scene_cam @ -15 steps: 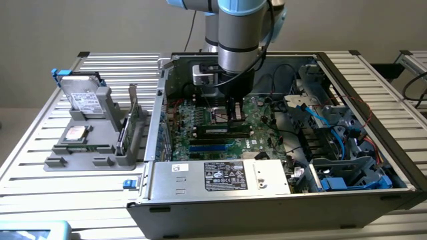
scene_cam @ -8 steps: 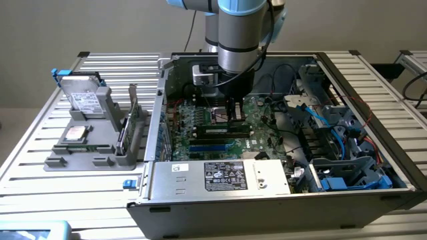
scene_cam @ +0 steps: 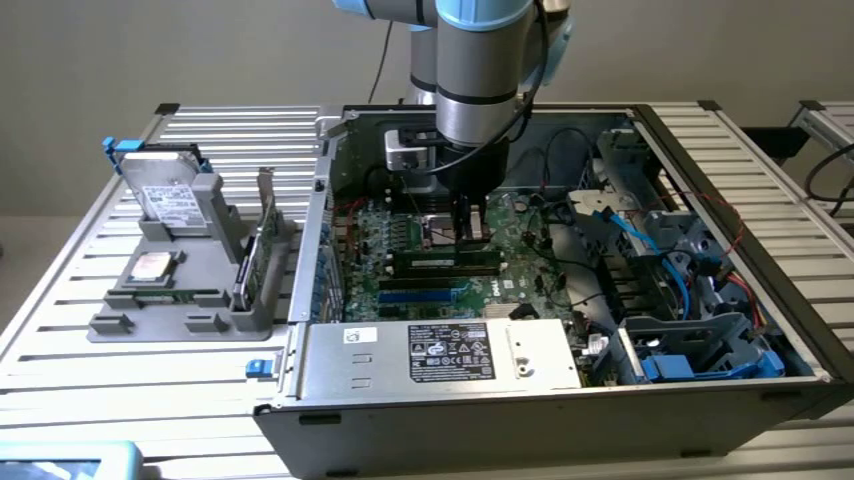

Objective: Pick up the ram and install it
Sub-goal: 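Insert the ram into the slot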

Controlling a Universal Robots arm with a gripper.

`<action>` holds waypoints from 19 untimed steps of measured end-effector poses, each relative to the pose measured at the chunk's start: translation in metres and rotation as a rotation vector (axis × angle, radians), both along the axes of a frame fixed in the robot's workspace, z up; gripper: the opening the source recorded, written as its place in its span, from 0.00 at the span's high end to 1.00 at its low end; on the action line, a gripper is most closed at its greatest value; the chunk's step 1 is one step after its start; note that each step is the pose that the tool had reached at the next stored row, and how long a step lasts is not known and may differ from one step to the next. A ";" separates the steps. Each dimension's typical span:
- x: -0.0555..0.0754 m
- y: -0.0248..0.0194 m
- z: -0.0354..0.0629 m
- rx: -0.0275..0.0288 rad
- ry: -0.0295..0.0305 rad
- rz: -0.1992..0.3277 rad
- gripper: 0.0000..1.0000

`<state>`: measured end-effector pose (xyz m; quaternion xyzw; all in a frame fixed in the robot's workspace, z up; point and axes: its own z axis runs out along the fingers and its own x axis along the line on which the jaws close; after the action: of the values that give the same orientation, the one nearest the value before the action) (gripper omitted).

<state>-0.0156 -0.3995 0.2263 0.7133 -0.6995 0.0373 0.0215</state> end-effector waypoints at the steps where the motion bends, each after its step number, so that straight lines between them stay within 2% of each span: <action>1: 0.000 0.0000 0.0000 0.0000 0.0000 0.000 0.87; 11: 0.000 0.0000 0.0049 -0.0001 -0.0009 0.000 0.87; 19: 0.000 0.0000 0.0050 0.0011 -0.0034 0.000 0.87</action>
<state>-0.0160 -0.3995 0.2313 0.7133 -0.6996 0.0381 0.0199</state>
